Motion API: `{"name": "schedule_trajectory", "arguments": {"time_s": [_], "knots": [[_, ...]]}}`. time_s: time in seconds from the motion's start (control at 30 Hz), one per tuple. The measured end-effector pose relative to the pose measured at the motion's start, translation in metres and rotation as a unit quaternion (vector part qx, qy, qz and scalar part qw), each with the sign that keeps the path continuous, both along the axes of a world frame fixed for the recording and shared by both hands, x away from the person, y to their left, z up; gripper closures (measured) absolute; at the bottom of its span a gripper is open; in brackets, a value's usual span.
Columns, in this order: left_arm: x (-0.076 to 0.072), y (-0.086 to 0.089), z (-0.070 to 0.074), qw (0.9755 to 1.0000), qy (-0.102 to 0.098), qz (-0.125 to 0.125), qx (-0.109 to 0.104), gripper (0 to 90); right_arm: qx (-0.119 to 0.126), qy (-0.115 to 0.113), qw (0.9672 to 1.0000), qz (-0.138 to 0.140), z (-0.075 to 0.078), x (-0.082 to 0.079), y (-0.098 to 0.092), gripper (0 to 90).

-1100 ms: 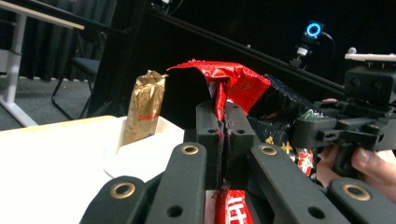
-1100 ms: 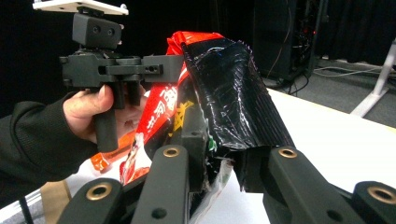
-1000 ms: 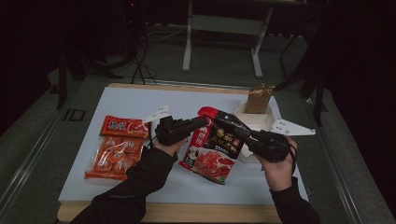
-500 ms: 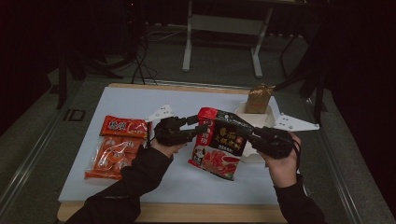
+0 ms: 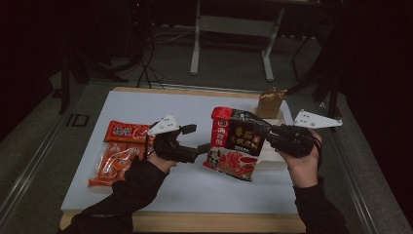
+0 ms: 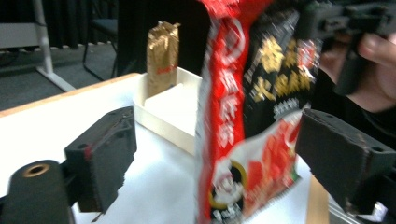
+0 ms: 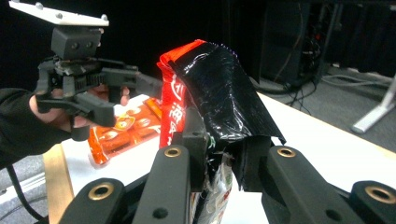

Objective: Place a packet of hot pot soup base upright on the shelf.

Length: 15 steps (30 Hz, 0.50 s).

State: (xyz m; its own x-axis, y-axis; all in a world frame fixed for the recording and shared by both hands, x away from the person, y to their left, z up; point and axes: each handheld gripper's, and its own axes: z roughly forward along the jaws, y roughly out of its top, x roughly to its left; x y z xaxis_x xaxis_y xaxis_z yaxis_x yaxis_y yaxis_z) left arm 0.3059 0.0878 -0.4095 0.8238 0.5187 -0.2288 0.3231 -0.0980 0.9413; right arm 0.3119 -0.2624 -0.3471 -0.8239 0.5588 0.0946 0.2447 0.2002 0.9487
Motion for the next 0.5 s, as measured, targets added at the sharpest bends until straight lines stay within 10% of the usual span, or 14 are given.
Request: {"name": "schedule_trajectory", "arguments": {"time_s": [0.5], "knots": [[-0.026,0.016,-0.015,0.9993,0.008,-0.008,0.035,1.8,0.03,-0.033,0.9983,-0.038,0.022,0.025,-0.032,77.0]]}}
